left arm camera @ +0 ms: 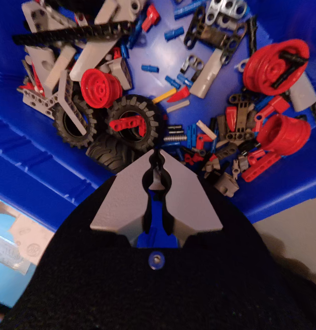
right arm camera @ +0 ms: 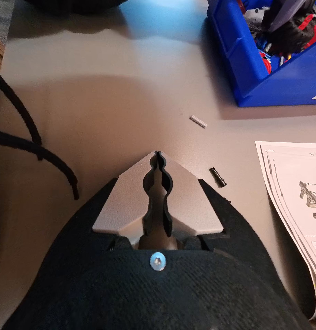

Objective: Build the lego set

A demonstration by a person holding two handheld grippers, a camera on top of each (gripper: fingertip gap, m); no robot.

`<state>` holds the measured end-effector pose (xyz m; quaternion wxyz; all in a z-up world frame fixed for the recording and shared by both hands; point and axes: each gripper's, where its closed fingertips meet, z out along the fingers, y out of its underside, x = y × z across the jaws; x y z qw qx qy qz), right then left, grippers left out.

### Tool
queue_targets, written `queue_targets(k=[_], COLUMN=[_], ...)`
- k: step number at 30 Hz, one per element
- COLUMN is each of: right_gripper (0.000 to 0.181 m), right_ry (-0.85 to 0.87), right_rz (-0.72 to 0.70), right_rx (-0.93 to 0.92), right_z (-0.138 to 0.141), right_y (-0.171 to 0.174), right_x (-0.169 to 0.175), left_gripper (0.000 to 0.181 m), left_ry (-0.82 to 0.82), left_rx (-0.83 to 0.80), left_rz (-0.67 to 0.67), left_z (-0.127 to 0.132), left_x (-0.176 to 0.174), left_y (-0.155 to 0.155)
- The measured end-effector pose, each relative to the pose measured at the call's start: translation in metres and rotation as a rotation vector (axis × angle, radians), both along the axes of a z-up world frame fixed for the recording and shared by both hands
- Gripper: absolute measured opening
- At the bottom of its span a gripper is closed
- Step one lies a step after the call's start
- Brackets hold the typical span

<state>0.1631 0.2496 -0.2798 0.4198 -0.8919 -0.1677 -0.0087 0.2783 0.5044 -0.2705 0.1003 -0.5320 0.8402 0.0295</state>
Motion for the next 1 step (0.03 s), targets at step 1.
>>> queue_targets(k=[1], right_gripper=[0.0], right_ry=[-0.001], right_rz=[0.0], right_rx=[0.0], right_z=[0.0], right_y=[0.0], right_x=[0.0], left_gripper=[0.0], left_ry=[-0.023], left_rx=[-0.023], left_rz=[0.001], left_z=[0.0007], left_x=[0.0045], left_y=[-0.0028])
